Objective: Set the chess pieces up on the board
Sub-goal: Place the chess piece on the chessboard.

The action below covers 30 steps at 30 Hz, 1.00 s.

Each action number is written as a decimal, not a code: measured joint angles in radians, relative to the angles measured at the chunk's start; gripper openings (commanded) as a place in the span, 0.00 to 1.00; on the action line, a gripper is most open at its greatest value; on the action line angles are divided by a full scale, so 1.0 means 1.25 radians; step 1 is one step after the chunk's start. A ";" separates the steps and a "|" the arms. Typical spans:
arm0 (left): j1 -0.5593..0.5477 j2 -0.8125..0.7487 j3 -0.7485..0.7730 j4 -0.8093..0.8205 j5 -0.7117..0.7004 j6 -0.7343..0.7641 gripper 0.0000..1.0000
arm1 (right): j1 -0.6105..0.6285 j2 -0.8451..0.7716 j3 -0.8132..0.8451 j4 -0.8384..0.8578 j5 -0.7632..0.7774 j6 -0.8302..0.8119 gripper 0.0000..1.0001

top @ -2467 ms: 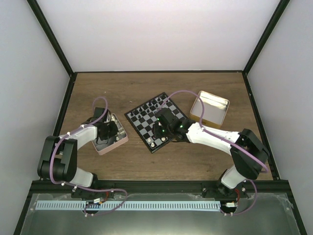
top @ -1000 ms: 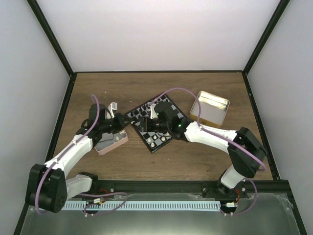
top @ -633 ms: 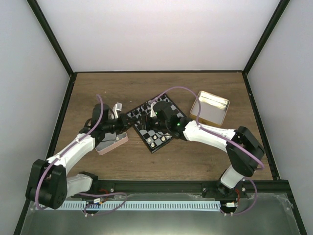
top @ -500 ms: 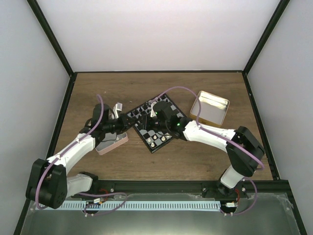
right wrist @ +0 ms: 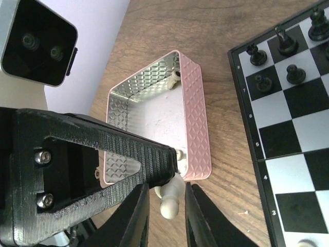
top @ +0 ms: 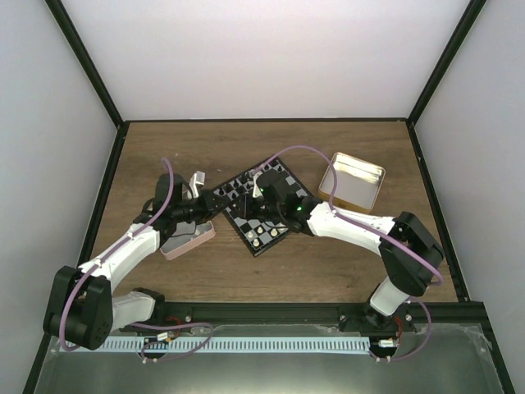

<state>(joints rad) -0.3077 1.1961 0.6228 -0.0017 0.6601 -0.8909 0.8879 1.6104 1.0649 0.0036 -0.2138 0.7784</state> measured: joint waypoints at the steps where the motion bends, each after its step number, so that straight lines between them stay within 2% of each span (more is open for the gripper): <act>1: 0.000 0.000 0.000 0.002 0.000 -0.001 0.04 | 0.000 0.000 0.000 0.000 -0.002 -0.001 0.16; 7: 0.000 0.007 0.000 0.014 0.007 -0.020 0.04 | -0.001 0.000 0.000 -0.001 0.001 -0.002 0.04; 8: 0.000 0.008 0.000 0.014 0.007 -0.022 0.07 | -0.001 0.000 0.000 -0.002 0.002 -0.003 0.02; 10: 0.000 0.008 0.000 0.014 0.006 -0.025 0.20 | -0.001 0.000 0.000 -0.002 0.005 -0.003 0.01; 14: 0.001 0.008 0.000 0.006 -0.014 -0.022 0.34 | -0.001 0.000 0.000 -0.009 0.016 -0.010 0.01; 18: -0.002 0.007 0.014 -0.076 -0.102 0.015 0.36 | -0.001 -0.002 0.000 -0.052 0.055 -0.045 0.01; 24: 0.000 0.007 0.075 -0.212 -0.257 0.075 0.41 | -0.013 -0.003 0.001 -0.197 0.139 -0.136 0.01; 30: 0.000 0.005 0.094 -0.247 -0.315 0.096 0.38 | -0.024 0.029 0.035 -0.328 0.199 -0.208 0.01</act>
<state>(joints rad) -0.3080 1.2022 0.7406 -0.3107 0.2668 -0.7708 0.8577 1.6466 1.1084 -0.4065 0.0353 0.5179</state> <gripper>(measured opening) 0.403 0.063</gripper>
